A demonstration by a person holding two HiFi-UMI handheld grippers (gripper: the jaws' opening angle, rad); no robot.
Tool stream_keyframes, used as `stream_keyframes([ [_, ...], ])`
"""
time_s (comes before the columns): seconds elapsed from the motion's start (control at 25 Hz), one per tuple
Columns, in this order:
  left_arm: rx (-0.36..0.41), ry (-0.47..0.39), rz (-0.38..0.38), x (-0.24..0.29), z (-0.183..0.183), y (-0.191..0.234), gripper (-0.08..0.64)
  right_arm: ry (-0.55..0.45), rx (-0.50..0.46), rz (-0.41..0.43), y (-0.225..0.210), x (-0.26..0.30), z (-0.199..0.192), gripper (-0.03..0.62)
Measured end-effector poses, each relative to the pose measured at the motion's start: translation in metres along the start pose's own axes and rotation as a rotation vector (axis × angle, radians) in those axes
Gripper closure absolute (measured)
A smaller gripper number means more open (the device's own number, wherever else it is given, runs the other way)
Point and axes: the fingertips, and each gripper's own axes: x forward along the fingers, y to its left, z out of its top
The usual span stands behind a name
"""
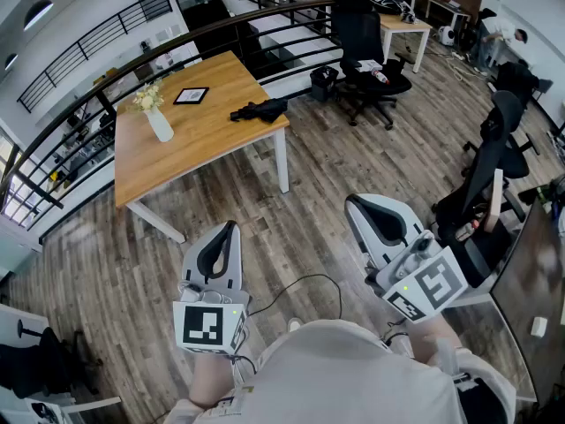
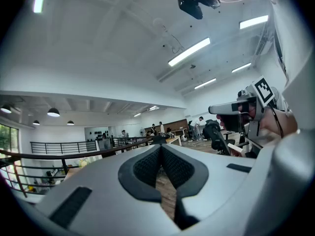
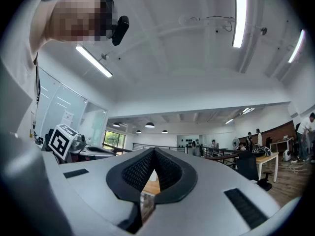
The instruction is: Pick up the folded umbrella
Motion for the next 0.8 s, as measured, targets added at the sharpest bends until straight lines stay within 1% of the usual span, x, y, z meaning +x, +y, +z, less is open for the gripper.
stream_keyframes([
  [0.12,-0.042,-0.015,0.001,-0.003,0.003,0.007,0.543,-0.002,0.005,0.014,0.005,0.002,0.003,0.565],
  [0.28,-0.039,-0.018,0.007,-0.005,0.003,0.014,0.543,-0.018,0.015,0.022,0.008,0.005,0.007,0.565],
  [0.48,-0.059,-0.010,0.002,-0.011,-0.001,0.017,0.543,-0.010,0.004,0.031,0.016,0.007,0.006,0.565],
  [0.56,-0.062,-0.005,-0.006,-0.012,-0.003,0.019,0.543,-0.018,0.011,0.024,0.018,0.008,0.007,0.563],
  [0.64,-0.059,-0.004,-0.017,-0.014,-0.003,0.021,0.543,-0.041,0.029,-0.005,0.018,0.010,0.011,0.554],
  [0.68,-0.058,-0.004,-0.021,-0.016,-0.004,0.023,0.543,-0.052,0.037,-0.014,0.020,0.011,0.013,0.458],
  [0.72,-0.057,-0.004,-0.025,-0.017,-0.005,0.026,0.543,-0.057,0.043,-0.016,0.022,0.013,0.014,0.304],
  [0.76,-0.057,-0.003,-0.027,-0.019,-0.006,0.028,0.543,-0.057,0.044,-0.018,0.025,0.015,0.013,0.273],
  [0.8,-0.057,-0.002,-0.029,-0.021,-0.008,0.032,0.543,-0.053,0.041,-0.020,0.027,0.017,0.012,0.273],
])
